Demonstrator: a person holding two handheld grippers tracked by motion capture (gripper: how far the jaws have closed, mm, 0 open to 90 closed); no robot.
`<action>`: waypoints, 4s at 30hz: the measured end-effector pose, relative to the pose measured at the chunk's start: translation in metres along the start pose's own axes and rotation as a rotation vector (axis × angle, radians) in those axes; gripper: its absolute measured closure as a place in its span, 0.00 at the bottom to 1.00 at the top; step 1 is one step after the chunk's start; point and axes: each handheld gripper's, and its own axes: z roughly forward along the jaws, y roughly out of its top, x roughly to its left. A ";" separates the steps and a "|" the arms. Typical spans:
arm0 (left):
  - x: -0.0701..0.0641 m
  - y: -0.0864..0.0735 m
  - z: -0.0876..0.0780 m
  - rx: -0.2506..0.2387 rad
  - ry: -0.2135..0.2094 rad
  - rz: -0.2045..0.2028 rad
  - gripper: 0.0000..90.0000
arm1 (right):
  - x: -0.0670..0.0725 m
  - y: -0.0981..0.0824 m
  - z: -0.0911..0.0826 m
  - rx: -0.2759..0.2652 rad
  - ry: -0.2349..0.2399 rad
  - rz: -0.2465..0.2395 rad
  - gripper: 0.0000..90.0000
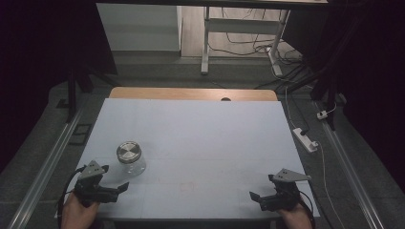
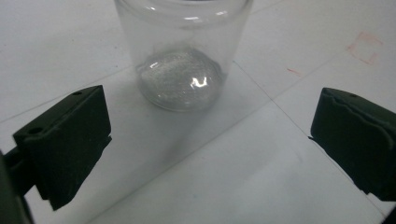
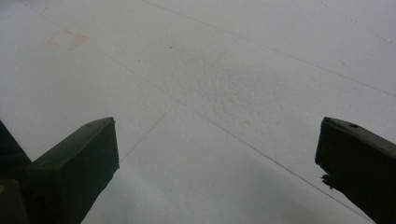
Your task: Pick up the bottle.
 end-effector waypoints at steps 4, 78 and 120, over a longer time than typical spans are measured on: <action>0.004 0.002 0.004 -0.008 0.016 -0.010 0.00 | 0.001 0.000 0.001 0.007 0.001 -0.008 0.00; 0.009 0.056 0.045 0.018 0.008 0.082 0.17 | 0.003 0.001 0.002 0.019 0.016 -0.042 0.00; -0.059 0.142 0.064 -0.011 -0.211 0.319 0.17 | 0.003 0.001 0.002 0.016 0.015 -0.034 0.00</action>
